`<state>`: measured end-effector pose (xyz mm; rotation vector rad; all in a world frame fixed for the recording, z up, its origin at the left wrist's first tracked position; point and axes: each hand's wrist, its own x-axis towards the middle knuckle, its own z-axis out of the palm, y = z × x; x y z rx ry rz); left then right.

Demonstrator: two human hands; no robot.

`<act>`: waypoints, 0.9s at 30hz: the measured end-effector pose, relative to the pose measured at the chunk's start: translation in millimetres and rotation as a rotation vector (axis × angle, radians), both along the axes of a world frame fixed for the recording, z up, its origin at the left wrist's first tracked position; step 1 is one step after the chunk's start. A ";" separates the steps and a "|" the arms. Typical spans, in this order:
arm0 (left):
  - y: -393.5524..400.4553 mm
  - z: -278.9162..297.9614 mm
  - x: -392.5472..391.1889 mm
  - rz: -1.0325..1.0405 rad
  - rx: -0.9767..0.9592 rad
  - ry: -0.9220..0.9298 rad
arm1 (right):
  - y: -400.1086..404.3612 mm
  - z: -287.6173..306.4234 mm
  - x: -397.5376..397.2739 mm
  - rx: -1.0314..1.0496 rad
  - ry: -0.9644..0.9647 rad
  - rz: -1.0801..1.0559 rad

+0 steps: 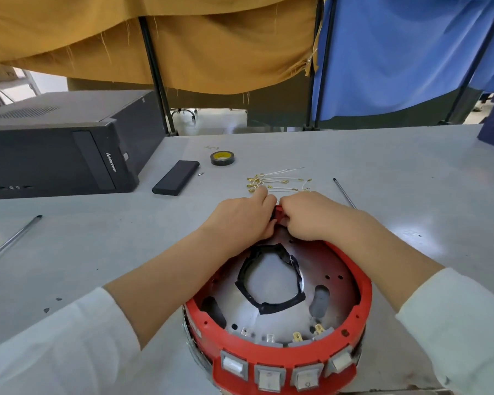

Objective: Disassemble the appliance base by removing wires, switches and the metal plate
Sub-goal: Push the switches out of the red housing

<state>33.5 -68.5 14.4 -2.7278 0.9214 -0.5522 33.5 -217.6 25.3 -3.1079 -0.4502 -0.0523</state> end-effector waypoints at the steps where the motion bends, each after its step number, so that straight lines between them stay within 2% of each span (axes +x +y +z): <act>1: -0.2 -1.3 1.4 0.008 0.020 -0.005 | 1.4 -1.4 -1.2 -0.016 -0.027 0.002; 6: -0.6 -5.0 9.0 0.011 0.061 -0.034 | -0.6 -8.0 -6.7 0.038 -0.107 0.001; 27: -4.8 -5.8 6.9 0.039 -0.010 -0.045 | 3.4 -3.0 -13.1 0.074 -0.055 -0.059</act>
